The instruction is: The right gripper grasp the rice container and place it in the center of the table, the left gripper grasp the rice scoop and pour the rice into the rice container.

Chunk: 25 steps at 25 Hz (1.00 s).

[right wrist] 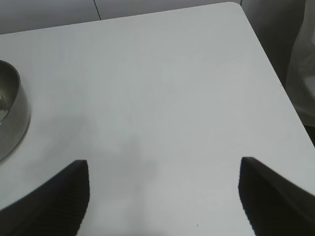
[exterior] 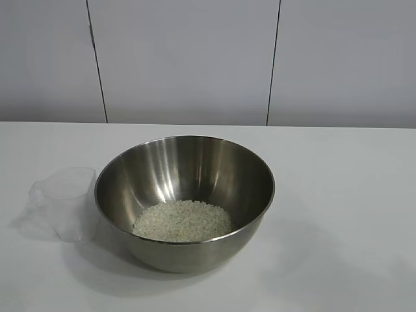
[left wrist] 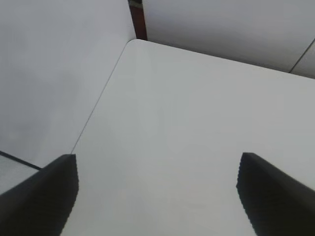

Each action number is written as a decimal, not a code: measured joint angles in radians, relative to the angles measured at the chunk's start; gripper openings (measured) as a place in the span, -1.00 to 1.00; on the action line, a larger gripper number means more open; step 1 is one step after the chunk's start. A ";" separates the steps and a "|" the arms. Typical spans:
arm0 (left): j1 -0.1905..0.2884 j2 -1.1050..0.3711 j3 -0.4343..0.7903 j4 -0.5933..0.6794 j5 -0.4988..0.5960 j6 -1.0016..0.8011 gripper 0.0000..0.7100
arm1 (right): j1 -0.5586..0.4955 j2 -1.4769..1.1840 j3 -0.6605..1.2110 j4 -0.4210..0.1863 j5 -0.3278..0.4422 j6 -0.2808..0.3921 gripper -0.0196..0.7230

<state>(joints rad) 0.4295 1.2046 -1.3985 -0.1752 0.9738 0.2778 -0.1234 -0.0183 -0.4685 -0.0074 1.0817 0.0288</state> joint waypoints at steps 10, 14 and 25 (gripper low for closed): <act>-0.058 -0.274 -0.007 -0.133 0.120 0.040 0.78 | 0.000 0.000 0.000 0.000 0.000 0.000 0.58; -0.067 -0.366 -0.007 -0.134 0.174 0.040 0.78 | 0.000 0.000 0.000 0.000 0.000 0.000 0.58; -0.440 -0.779 0.379 0.016 -0.036 -0.186 0.78 | 0.000 0.000 0.000 0.000 0.000 0.000 0.58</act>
<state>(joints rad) -0.0105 0.4255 -1.0192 -0.1597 0.9382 0.0917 -0.1234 -0.0183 -0.4685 -0.0074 1.0817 0.0288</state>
